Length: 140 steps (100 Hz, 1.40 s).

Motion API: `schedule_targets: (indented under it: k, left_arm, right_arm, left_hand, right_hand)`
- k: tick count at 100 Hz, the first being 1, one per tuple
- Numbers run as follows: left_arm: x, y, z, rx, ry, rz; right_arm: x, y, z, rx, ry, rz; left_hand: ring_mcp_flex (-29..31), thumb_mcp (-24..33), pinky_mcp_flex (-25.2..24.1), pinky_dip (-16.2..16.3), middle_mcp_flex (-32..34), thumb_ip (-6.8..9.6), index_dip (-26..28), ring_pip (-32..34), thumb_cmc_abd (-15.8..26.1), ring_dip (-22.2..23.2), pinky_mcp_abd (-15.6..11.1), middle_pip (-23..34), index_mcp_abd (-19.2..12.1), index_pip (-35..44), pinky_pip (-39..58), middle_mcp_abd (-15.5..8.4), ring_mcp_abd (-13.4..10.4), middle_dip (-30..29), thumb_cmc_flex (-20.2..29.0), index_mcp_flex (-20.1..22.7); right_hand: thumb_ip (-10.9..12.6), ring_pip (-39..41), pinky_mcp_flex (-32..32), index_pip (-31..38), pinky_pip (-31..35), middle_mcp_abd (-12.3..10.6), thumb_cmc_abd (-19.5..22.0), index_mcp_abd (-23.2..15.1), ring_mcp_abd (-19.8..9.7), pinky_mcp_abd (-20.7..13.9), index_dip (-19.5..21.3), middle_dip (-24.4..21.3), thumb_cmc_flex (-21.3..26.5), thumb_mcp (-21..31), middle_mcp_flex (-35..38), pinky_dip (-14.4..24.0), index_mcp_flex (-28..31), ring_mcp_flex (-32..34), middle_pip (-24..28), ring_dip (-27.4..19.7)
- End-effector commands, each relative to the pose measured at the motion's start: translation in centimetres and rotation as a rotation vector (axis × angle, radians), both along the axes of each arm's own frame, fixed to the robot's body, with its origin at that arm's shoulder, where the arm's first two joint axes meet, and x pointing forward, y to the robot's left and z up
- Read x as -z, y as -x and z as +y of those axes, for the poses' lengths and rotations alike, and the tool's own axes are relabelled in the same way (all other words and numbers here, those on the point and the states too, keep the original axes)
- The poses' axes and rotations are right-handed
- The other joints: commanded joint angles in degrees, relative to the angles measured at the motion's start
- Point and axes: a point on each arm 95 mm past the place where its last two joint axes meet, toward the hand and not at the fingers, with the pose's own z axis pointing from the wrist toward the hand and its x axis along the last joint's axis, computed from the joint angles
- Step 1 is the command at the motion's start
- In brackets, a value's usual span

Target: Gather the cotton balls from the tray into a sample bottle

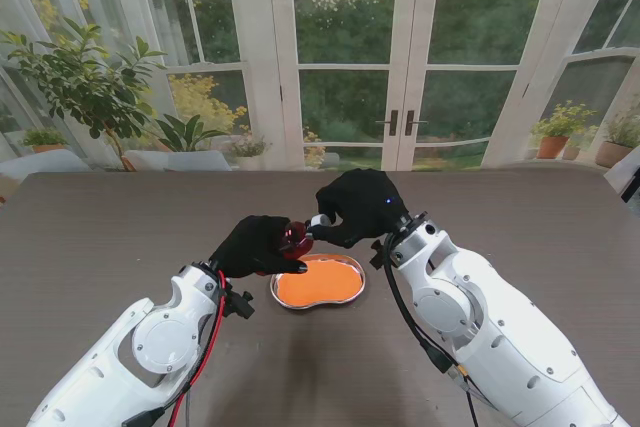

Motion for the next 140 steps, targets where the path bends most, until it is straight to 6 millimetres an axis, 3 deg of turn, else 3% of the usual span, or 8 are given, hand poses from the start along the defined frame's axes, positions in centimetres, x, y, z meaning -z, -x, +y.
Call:
schedule_targets:
  k: [1, 45, 65, 85, 99, 109, 121, 140]
  left_arm:
    - [-0.3, 0.1, -0.3, 0.013, 0.002, 0.003]
    - [-0.3, 0.1, -0.3, 0.015, 0.002, 0.005]
    - [-0.3, 0.1, -0.3, 0.015, 0.003, 0.008]
    - [-0.3, 0.1, -0.3, 0.015, 0.002, 0.008]
    - [-0.3, 0.1, -0.3, 0.016, 0.001, 0.009]
    - [-0.3, 0.1, -0.3, 0.016, 0.0, 0.009]
    - [-0.2, 0.1, -0.4, 0.016, 0.0, 0.009]
    - [-0.2, 0.1, -0.4, 0.015, 0.001, 0.01]
  right_arm:
    - [0.3, 0.3, 0.3, -0.008, 0.014, 0.016]
    - [0.3, 0.2, 0.2, 0.001, 0.029, 0.018]
    - [0.3, 0.2, 0.0, 0.019, 0.044, 0.021]
    - [0.0, 0.2, -0.3, 0.042, 0.033, 0.031]
    - [-0.3, 0.3, -0.6, 0.045, 0.015, 0.028]
    - [-0.6, 0.4, -0.8, 0.036, -0.006, 0.004]
    - [-0.8, 0.3, -1.1, 0.002, -0.019, -0.007]
    - [-0.7, 0.2, -1.4, -0.03, -0.018, -0.018]
  left_hand:
    - [0.2, 18.6, -1.7, 1.4, 2.3, -0.22, 0.3, 1.2, 14.9, 0.1, -1.3, 0.9, -11.1, 6.2, 1.2, -2.7, 1.4, 0.7, 10.7, 8.6]
    - [0.3, 18.6, -1.7, 1.4, 2.3, -0.24, 0.2, 1.2, 15.0, 0.1, -1.2, 1.0, -11.1, 6.1, 1.1, -2.7, 1.5, 0.6, 10.7, 8.7]
    - [0.3, 18.6, -1.7, 1.5, 2.3, -0.23, 0.3, 1.3, 14.9, 0.1, -1.2, 1.0, -11.1, 6.1, 1.2, -2.6, 1.5, 0.7, 10.7, 8.7]
    - [0.3, 18.6, -1.7, 1.5, 2.3, -0.24, 0.3, 1.3, 15.0, 0.1, -1.2, 1.0, -11.2, 6.1, 1.2, -2.7, 1.6, 0.7, 10.7, 8.6]
    - [0.2, 18.6, -1.7, 1.5, 2.3, -0.23, 0.3, 1.2, 15.0, 0.1, -1.2, 1.0, -11.1, 6.1, 1.2, -2.7, 1.5, 0.7, 10.8, 8.6]
    - [0.2, 18.6, -1.7, 1.5, 2.3, -0.24, 0.3, 1.3, 14.9, 0.1, -1.2, 1.0, -11.1, 6.1, 1.2, -2.7, 1.5, 0.7, 10.7, 8.6]
    - [0.2, 18.6, -1.7, 1.5, 2.3, -0.24, 0.3, 1.3, 14.9, 0.1, -1.2, 1.0, -11.1, 6.2, 1.2, -2.6, 1.5, 0.7, 10.7, 8.7]
    - [0.3, 18.7, -1.7, 1.5, 2.4, -0.27, 0.3, 1.3, 14.9, 0.1, -1.2, 1.0, -11.2, 6.1, 1.2, -2.6, 1.6, 0.7, 10.7, 8.6]
  right_hand:
    - [3.0, 4.5, 1.8, 5.2, 4.7, 0.6, 3.4, 0.0, -1.7, 2.5, 1.7, -0.4, 0.3, -0.2, 5.6, -0.3, 5.7, -0.1, 3.2, 1.1]
    - [4.3, 4.3, 1.2, 5.2, 4.6, 1.2, 15.2, 0.4, -0.6, 3.1, -0.2, -1.9, -2.2, -6.3, 5.5, -0.2, 5.5, -0.2, 2.8, 0.9]
    - [5.4, 1.2, -1.9, -3.6, 3.5, 1.2, 20.1, 1.1, -0.7, 2.2, -3.6, -3.6, -4.4, -12.6, 5.2, 0.6, 4.4, -0.1, -5.4, -0.7]
    - [6.5, -3.4, -5.5, -15.3, 2.1, 2.0, 23.0, 4.2, -0.1, 1.3, -3.4, -1.0, -4.7, -18.4, 1.5, 1.6, -7.9, -0.1, -13.6, -3.1]
    - [5.9, -7.7, -7.3, -17.8, 1.4, 1.3, 19.1, 5.4, -0.4, 0.0, -3.5, -0.2, -4.4, -16.2, -4.4, 1.9, -17.1, 0.0, -14.3, -5.3]
    - [3.9, -10.5, -8.1, -15.4, 0.8, 0.5, 10.1, 3.5, -1.3, -1.0, -3.1, -0.7, -5.3, -6.8, -8.2, 1.8, -21.4, 0.0, -13.5, -6.7]
    - [2.2, -12.1, -8.7, -12.5, 0.2, 0.1, -1.6, 0.7, -2.3, -1.7, -2.9, -1.5, -3.8, 2.4, -11.4, 1.7, -21.7, 0.1, -12.3, -7.3]
    - [0.8, -13.2, -9.0, -11.6, -0.3, 0.0, -14.9, -1.3, -3.2, -1.8, -3.0, -2.0, -1.9, 8.5, -13.0, 1.7, -19.1, 0.1, -11.5, -7.5]
